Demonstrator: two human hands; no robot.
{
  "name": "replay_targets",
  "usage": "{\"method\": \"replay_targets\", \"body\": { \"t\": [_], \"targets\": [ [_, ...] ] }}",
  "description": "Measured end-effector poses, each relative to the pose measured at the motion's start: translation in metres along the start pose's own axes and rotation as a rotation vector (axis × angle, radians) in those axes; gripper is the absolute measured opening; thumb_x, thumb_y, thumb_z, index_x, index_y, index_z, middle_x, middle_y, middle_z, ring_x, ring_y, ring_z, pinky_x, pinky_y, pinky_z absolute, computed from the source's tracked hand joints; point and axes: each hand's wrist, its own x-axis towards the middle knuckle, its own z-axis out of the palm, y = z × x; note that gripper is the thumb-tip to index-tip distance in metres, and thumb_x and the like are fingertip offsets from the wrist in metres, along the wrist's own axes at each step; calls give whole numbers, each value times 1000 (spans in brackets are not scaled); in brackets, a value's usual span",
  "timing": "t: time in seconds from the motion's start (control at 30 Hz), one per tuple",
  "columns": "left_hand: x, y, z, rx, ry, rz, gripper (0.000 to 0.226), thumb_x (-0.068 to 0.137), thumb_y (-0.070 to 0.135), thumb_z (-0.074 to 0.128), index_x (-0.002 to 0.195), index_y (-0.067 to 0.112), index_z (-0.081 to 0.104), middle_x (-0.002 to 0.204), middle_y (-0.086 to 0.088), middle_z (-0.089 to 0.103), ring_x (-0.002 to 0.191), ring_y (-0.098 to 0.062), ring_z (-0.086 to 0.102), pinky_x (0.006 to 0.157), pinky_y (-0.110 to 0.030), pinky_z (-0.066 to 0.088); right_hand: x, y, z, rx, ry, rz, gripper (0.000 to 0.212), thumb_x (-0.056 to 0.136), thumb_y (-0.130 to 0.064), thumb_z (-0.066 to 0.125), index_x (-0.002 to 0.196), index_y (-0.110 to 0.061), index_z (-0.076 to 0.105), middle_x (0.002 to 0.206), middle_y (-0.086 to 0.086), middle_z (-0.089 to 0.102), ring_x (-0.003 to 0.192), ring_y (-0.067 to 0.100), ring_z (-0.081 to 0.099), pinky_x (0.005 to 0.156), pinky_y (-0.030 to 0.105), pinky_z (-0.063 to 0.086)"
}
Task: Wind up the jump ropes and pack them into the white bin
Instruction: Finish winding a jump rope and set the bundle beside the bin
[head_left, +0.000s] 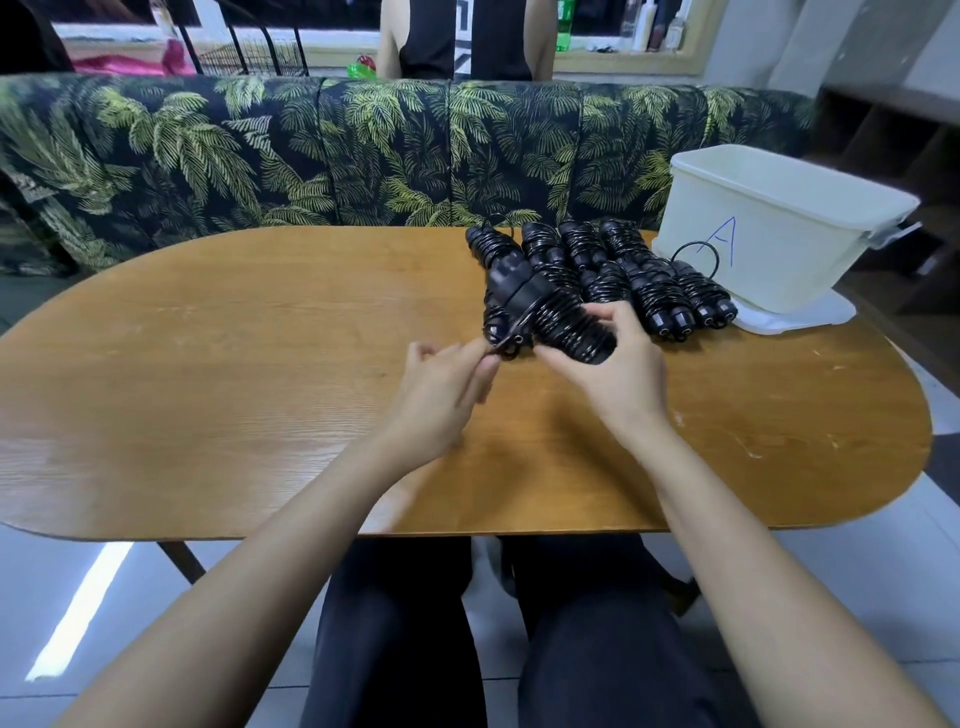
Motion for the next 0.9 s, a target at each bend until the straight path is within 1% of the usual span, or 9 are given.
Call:
{"method": "replay_targets", "body": {
  "t": [0.2, 0.27, 0.37, 0.47, 0.53, 0.67, 0.77, 0.83, 0.9],
  "targets": [
    [-17, -20, -11, -99, -238, 44, 22, 97, 37, 34, 88, 41, 53, 75, 12, 54, 67, -5, 45, 88, -39, 40, -8, -9, -30, 390, -509, -201, 59, 59, -15, 91, 107, -32, 61, 102, -15, 67, 99, -3, 61, 83, 10, 42],
    [-11, -21, -26, 44, -329, 83, 16, 97, 27, 43, 99, 24, 59, 88, 7, 54, 72, -4, 43, 95, -30, 41, -12, -13, -32, 316, -703, -257, 64, 56, -13, 92, 109, -32, 62, 106, -17, 66, 103, 0, 60, 86, 11, 43],
    [4, -32, -48, 413, -360, 389, 16, 97, 32, 49, 81, 28, 50, 75, 15, 47, 75, -7, 46, 98, -47, 34, -17, -11, -31, 46, -825, -391, 64, 58, -26, 92, 114, -32, 62, 109, -24, 62, 103, -3, 56, 92, 9, 35],
    [21, -35, -70, 609, -409, 495, 27, 95, 51, 42, 83, 30, 56, 74, 15, 52, 77, -9, 51, 99, -44, 31, -19, -10, -34, -253, -805, -508, 63, 64, -49, 82, 120, -43, 54, 110, -38, 49, 102, -18, 38, 95, 4, 15],
    [27, -26, -76, 708, -382, 542, 30, 92, 52, 42, 82, 30, 59, 73, 15, 55, 76, -10, 52, 99, -43, 29, -20, -10, -34, -375, -746, -531, 61, 67, -57, 74, 122, -42, 53, 110, -36, 51, 103, -23, 36, 97, 16, 18],
    [27, -3, -72, 864, -224, 530, 31, 92, 46, 50, 75, 23, 61, 65, 9, 59, 67, -19, 55, 88, -40, 35, -21, -5, -21, -581, -472, -580, 63, 68, -61, 71, 123, -33, 55, 115, -15, 64, 100, 14, 61, 95, 37, 26],
    [20, 24, -61, 895, -166, 330, 26, 99, 40, 45, 84, 22, 57, 80, 2, 67, 75, -22, 61, 78, -35, 31, -23, -4, -12, -676, -233, -530, 63, 69, -55, 76, 122, -28, 56, 111, -7, 67, 89, 21, 64, 86, 39, 29],
    [14, 35, -48, 773, -102, 92, 34, 102, 43, 32, 95, 20, 57, 92, -2, 68, 83, -26, 64, 69, -31, 29, -23, -3, -7, -650, -110, -457, 63, 68, -54, 78, 121, -27, 57, 108, -7, 68, 85, 21, 65, 81, 37, 30],
    [8, 35, -31, 479, -8, -134, 37, 101, 45, 33, 93, 19, 59, 84, -6, 68, 78, -31, 64, 60, -32, 38, -25, -2, -2, -575, -22, -388, 63, 66, -55, 78, 119, -28, 56, 106, -8, 69, 86, 20, 65, 78, 35, 30]
  ]
}}
